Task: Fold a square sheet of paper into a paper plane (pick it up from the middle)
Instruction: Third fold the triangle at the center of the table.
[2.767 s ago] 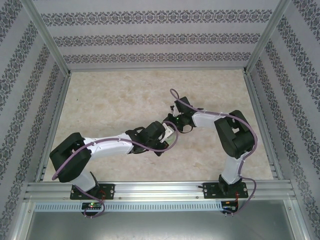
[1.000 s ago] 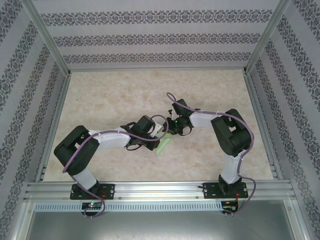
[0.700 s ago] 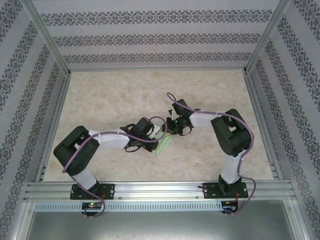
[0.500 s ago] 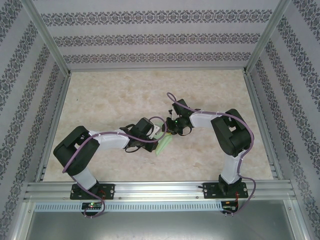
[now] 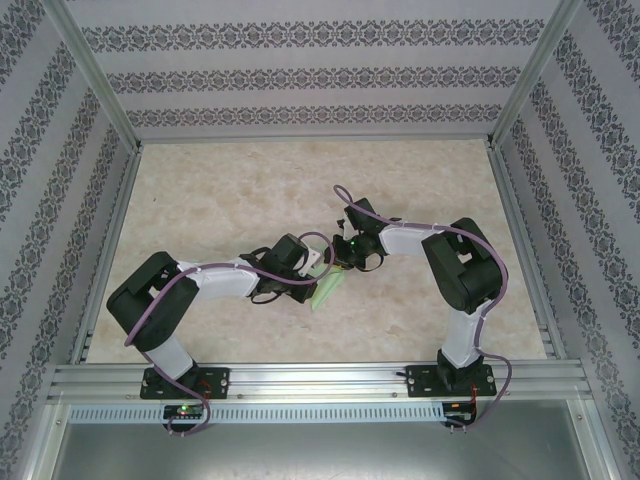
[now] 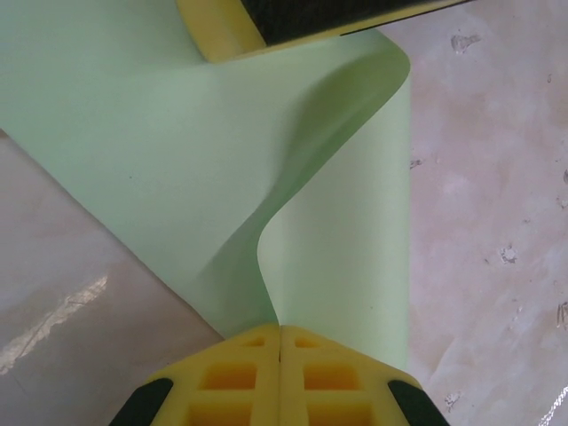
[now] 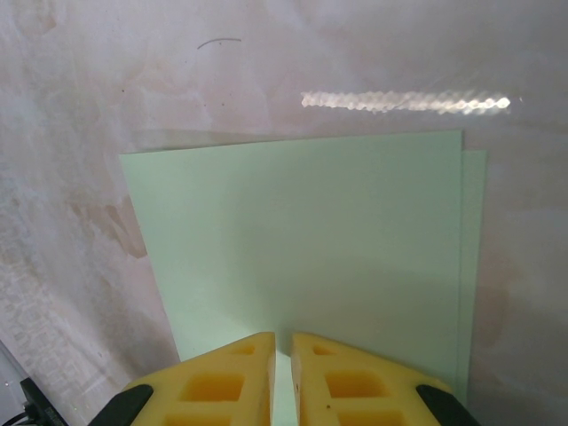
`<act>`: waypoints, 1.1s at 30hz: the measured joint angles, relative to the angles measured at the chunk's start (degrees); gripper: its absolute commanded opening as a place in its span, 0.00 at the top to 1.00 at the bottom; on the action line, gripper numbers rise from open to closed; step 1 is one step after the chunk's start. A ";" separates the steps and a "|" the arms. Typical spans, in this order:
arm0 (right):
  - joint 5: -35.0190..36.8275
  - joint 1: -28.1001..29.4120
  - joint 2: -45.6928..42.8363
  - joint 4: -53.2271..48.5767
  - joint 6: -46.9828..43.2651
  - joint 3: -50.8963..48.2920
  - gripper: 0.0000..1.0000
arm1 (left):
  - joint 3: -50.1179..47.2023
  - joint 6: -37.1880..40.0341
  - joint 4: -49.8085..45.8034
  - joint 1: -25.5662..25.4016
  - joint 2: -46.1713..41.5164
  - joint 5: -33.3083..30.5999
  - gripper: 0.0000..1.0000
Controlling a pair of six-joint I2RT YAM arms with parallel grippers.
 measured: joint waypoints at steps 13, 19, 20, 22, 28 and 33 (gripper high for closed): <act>-0.42 0.00 -0.09 2.03 1.18 -0.70 0.84 | 0.85 0.72 -0.46 0.00 1.01 -1.25 1.00; -0.42 0.00 -0.17 2.60 1.38 -0.85 0.84 | 1.11 1.44 -0.48 0.00 1.29 -1.07 1.00; -0.42 0.00 -0.17 2.67 1.40 -0.87 0.84 | 1.27 1.57 -0.50 0.00 1.42 -1.05 1.00; -0.42 -0.02 -0.17 2.84 1.49 -0.90 0.83 | 1.40 1.62 -0.59 0.00 1.55 -1.05 1.00; 0.59 -0.79 -4.44 3.37 2.86 -4.09 0.78 | 1.38 1.75 -0.55 0.00 1.57 -1.05 1.00; 3.21 -3.34 -12.39 3.28 3.91 -6.67 0.75 | 1.38 1.75 -0.52 0.00 1.62 -1.05 1.00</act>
